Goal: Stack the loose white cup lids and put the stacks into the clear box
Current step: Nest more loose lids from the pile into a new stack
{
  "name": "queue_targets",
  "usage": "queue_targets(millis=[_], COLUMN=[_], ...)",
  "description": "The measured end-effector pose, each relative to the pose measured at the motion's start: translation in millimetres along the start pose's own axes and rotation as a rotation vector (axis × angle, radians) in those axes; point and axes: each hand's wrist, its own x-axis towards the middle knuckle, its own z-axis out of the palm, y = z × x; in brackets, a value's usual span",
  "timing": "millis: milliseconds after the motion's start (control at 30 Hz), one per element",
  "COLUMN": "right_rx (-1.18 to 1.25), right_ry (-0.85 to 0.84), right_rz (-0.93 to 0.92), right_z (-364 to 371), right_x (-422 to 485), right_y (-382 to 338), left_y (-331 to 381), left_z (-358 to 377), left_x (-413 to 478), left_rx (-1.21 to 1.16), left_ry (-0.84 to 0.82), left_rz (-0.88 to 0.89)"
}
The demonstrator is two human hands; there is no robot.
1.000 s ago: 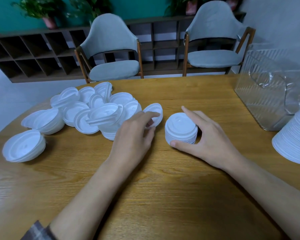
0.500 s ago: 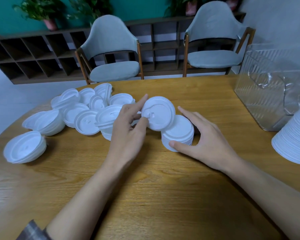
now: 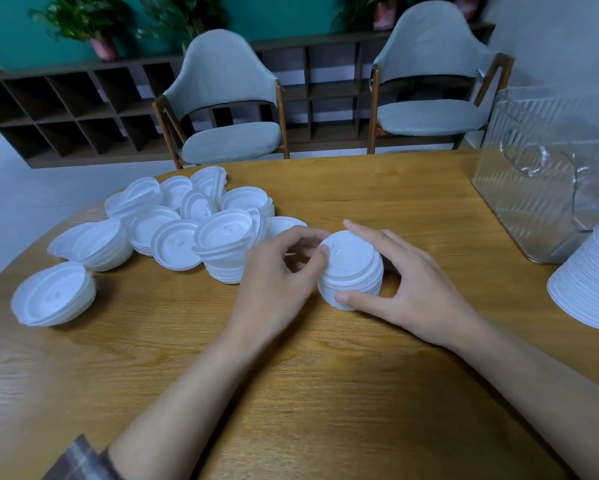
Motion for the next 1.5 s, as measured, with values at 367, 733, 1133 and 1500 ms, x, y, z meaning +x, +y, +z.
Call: queue_targets(millis=[367, 733, 1133, 1500], right_rx=[0.019, -0.019, -0.030, -0.036], right_ry=[0.004, 0.000, 0.030, 0.026], right_rz=[0.001, -0.006, 0.042, 0.044], right_z=[0, 1, 1, -1], right_x=[0, 1, 0, 0], right_y=[2, 2, 2, 0], left_y=[2, -6, -18, -17], left_z=[0, -8, -12, -15], left_x=[-4, 1, 13, 11], left_rx=[0.061, 0.329, 0.834, 0.412], left_ry=[-0.040, -0.028, -0.055, 0.126], left_rz=[0.024, 0.256, 0.187, 0.169])
